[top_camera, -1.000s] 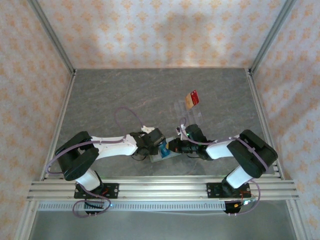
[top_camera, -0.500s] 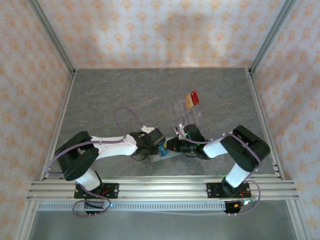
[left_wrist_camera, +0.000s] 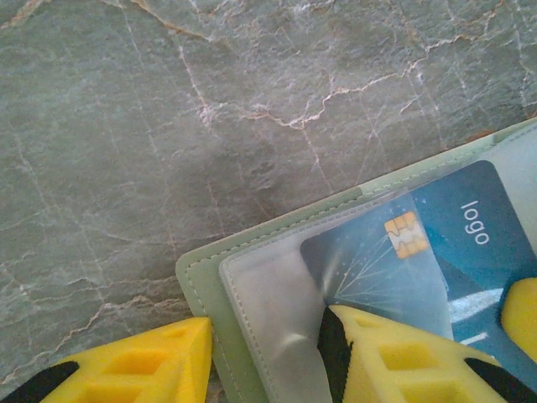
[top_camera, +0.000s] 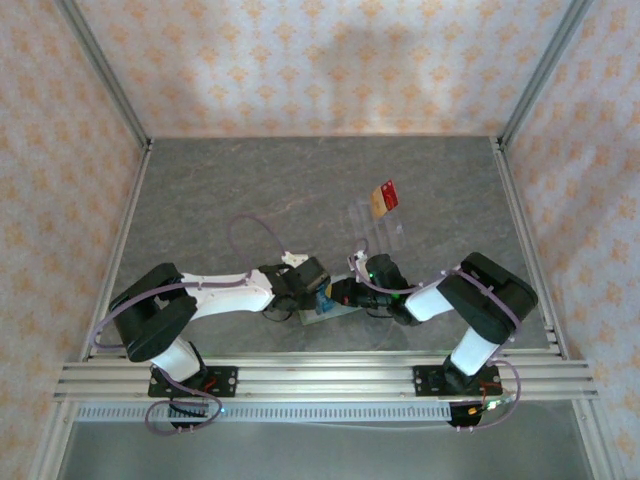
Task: Put the credit cards into the card holder
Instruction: Insert the credit card into the card slot.
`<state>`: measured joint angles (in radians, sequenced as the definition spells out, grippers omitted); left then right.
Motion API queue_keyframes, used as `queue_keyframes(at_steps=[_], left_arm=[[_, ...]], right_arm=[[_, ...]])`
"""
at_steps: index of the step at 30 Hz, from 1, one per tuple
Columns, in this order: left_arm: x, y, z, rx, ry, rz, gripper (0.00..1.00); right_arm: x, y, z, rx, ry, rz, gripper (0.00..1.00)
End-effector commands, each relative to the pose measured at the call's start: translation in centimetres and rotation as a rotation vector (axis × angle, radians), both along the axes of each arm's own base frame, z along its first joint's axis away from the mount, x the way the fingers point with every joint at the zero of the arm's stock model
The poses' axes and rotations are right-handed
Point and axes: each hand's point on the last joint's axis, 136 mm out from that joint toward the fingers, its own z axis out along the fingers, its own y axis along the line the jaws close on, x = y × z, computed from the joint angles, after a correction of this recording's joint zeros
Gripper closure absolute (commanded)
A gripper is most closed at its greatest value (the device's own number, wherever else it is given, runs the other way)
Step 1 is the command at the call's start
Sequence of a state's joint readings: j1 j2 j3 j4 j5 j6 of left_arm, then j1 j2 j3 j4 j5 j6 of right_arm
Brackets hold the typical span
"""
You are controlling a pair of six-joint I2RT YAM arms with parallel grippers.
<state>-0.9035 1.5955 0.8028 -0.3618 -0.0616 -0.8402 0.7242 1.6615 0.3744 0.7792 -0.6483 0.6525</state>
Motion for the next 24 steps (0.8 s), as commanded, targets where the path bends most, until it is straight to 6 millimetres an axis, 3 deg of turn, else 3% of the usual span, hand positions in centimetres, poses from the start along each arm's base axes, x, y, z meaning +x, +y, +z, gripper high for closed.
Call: queue_keyframes(at_steps=[1,10,20,24], left_arm=[[-3.0,3.6,-3.4,0.146,0.12,0.002,0.6],[-2.8,3.2,-2.5,0.133,0.104,-0.007,0.59],[-2.0,1.8,2.8,0.005,0.027,-0.027,0.54],[-2.3,2.0,3.2,-0.005,0.025,-0.031,0.65]], right_arm=[[-0.2,-1.4,-2.5,-0.096,0.037,-0.063,1.0],[-1.2,-1.2,-3.4,-0.128,0.036,-0.051,1.0],[-1.2,-1.9,-3.7,-0.185,0.04,-0.058,0.97],[-1.3,-1.8,-3.8,-0.186,0.048,-0.053,0.95]])
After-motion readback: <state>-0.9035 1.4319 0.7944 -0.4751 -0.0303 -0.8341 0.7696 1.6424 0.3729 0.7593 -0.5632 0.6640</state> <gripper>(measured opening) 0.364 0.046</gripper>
